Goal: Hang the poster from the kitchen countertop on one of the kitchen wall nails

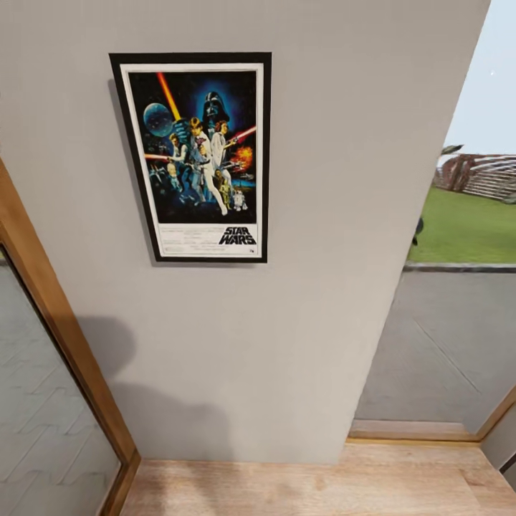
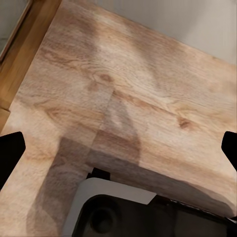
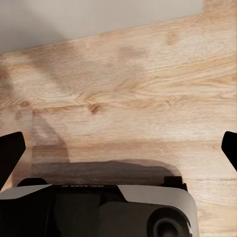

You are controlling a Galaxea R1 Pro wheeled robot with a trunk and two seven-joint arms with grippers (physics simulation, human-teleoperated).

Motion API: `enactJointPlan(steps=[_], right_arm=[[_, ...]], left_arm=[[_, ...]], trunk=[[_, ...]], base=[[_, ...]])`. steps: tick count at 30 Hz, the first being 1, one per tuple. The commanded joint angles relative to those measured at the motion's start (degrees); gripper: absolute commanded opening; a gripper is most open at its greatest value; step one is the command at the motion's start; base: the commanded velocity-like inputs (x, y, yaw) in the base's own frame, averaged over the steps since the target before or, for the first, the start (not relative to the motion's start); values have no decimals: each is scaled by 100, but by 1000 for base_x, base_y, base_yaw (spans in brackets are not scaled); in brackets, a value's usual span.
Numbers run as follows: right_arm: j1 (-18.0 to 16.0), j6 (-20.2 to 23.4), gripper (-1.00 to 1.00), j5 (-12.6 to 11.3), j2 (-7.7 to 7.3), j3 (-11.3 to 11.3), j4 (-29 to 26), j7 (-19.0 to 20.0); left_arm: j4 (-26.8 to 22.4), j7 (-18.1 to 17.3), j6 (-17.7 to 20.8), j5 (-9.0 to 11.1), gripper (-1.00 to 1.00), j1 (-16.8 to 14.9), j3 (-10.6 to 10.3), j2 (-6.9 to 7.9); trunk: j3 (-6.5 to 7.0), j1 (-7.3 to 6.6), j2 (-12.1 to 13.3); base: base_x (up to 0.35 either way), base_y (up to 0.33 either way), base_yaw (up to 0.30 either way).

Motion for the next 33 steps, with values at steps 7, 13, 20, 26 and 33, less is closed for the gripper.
enactJointPlan(steps=[7,13,20,26,33], right_arm=[[-6,-12,100,7,11,-44,6,38],[-6,-12,100,5,12,-44,6,38],[-6,-18,100,-25,6,-44,230,37],[-6,-9,100,1,6,-44,327,43],[-6,-7,100,1,-53,-53,1438,31]], left_arm=[[4,-37,-11,61,100,-5,-30,8],[4,-37,-11,61,100,-5,-30,9],[4,-37,-11,61,100,-5,-30,9],[4,-37,-16,61,100,-5,-30,8],[4,-37,-36,61,100,-5,-30,9]], trunk=[[54,4,-12],[111,4,-12],[178,4,-12],[214,4,-12],[219,4,-12]], base=[[0,0,0],[0,0,0],[0,0,0],[0,0,0],[0,0,0]])
